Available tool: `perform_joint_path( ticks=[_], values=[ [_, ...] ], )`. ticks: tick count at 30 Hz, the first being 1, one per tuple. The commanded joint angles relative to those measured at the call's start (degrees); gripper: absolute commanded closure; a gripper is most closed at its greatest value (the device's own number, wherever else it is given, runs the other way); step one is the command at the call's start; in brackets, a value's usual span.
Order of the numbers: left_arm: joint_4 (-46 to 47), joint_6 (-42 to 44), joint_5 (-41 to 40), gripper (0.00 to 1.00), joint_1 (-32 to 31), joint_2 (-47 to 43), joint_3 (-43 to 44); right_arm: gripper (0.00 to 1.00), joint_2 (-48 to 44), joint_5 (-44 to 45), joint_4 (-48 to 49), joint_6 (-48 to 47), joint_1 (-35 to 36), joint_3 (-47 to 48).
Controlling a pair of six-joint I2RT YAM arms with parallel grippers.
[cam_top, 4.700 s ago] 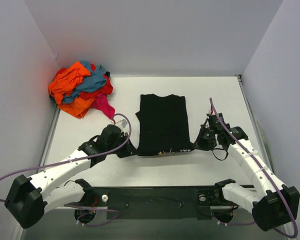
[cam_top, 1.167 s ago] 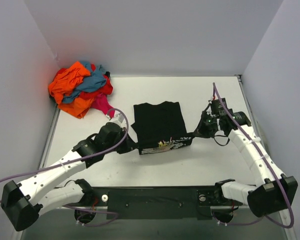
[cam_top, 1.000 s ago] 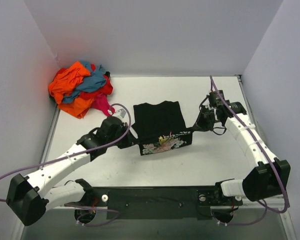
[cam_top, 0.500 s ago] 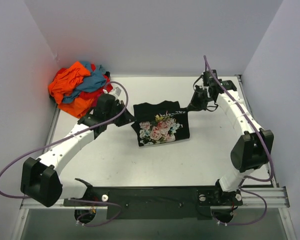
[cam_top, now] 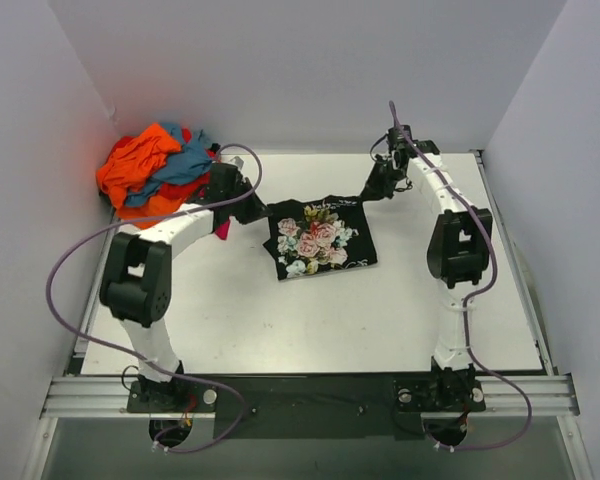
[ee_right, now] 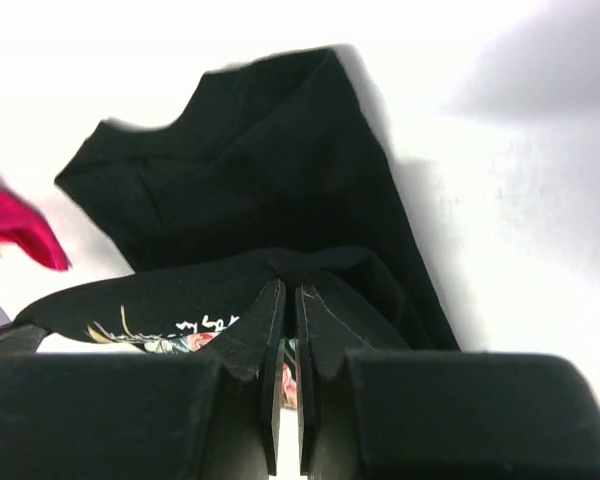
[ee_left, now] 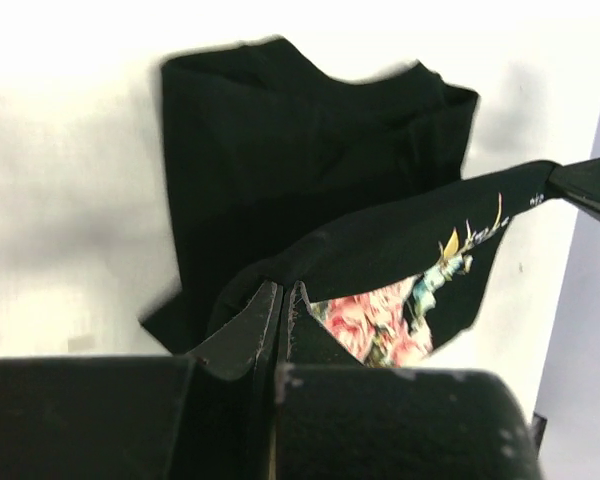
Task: Fold and stack the t-shirts
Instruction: Fold the long partially folded tshirt into a neat square, then put the neatly folded tshirt into the corner of the board with the right arm
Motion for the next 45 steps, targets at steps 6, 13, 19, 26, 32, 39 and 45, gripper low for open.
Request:
perform_joint_path(
  ticks=[6, 13, 19, 26, 32, 39, 45],
  values=[
    [9.02, 0.64, 3.36, 0.34, 3.23, 24.71, 22.08, 0.25, 13.6, -0.81, 6.65, 1.36, -2.73, 12.45],
    [12.44, 2.4, -0.69, 0.37, 3.32, 17.7, 12.61, 0.38, 5.24, 1.14, 14.67, -3.22, -2.64, -5.66],
    [15.86, 1.96, 0.28, 0.37, 3.14, 14.26, 5.15, 0.32, 1.82, -0.98, 18.7, -3.83, -2.55, -12.26],
    [17.19, 2.66, 0.89, 0.44, 2.18, 13.64, 1.62, 0.38, -1.79, -0.27, 18.36, -4.71, -2.29, -15.7],
    [15.52, 2.75, 1.42, 0.54, 2.26, 16.54, 3.55, 0.5, -1.97, 2.18, 14.67, -5.5, -0.18, -18.15],
    [14.64, 3.28, 1.51, 0.59, 2.62, 20.05, 6.36, 0.59, -1.71, 4.91, 12.39, -6.03, 2.28, -19.74],
    [14.11, 3.37, 2.3, 0.61, 2.79, 22.61, 8.56, 0.77, -1.35, 8.42, 9.4, -6.03, 2.02, -18.43]
  ],
)
